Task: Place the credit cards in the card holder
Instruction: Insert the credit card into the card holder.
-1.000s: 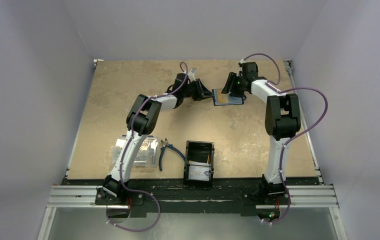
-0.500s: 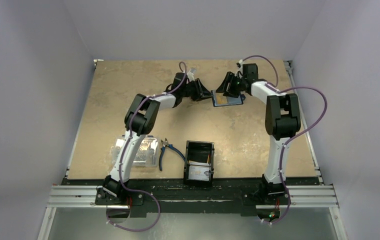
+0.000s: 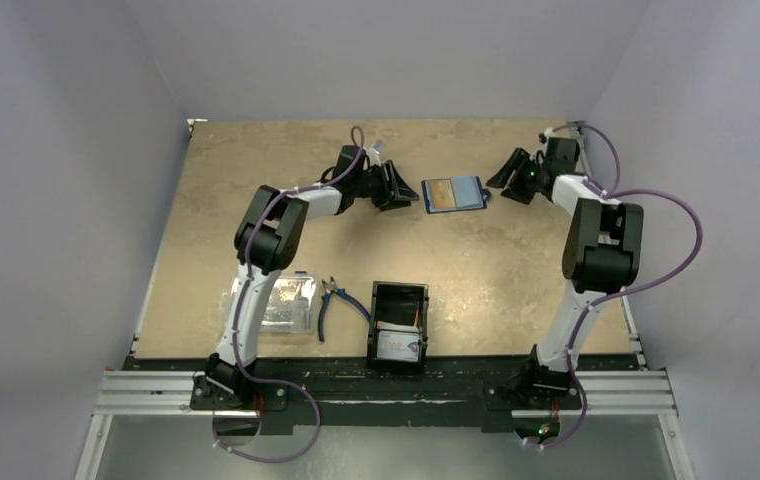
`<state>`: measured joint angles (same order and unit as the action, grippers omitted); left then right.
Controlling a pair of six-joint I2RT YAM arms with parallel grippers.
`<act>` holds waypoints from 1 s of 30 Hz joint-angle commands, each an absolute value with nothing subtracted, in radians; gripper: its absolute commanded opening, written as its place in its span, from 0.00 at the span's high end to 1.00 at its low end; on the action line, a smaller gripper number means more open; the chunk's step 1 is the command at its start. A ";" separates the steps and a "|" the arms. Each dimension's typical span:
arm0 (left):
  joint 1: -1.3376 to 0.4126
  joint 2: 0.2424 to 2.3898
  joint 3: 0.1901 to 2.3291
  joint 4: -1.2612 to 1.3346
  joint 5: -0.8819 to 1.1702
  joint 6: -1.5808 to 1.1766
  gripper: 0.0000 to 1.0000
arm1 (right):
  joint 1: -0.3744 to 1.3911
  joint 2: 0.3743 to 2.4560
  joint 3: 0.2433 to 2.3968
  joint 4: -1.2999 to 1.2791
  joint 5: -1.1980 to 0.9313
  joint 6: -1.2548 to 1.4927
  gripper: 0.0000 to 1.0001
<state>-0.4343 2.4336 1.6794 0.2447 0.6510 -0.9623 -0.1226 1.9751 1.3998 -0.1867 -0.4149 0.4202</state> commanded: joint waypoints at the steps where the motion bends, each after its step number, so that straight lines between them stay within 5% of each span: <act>1: -0.443 2.346 1.659 0.235 0.684 -0.966 0.54 | -0.162 1.993 1.280 0.021 -0.556 0.555 0.40; 10: -0.461 2.364 1.632 0.326 0.625 -1.045 0.53 | -0.169 2.099 1.171 0.336 -0.721 0.802 0.41; 22: -0.469 2.324 1.612 0.292 0.576 -1.015 0.54 | -0.219 2.241 1.001 1.311 -0.780 1.644 0.52; 30: -0.467 2.353 1.752 0.134 0.520 -0.904 0.52 | -0.223 2.209 1.005 1.071 -0.612 1.507 0.47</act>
<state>-0.4660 2.3859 1.6402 0.2150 0.5587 -0.9901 -0.2180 2.2627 1.0031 1.1133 -0.7155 1.5444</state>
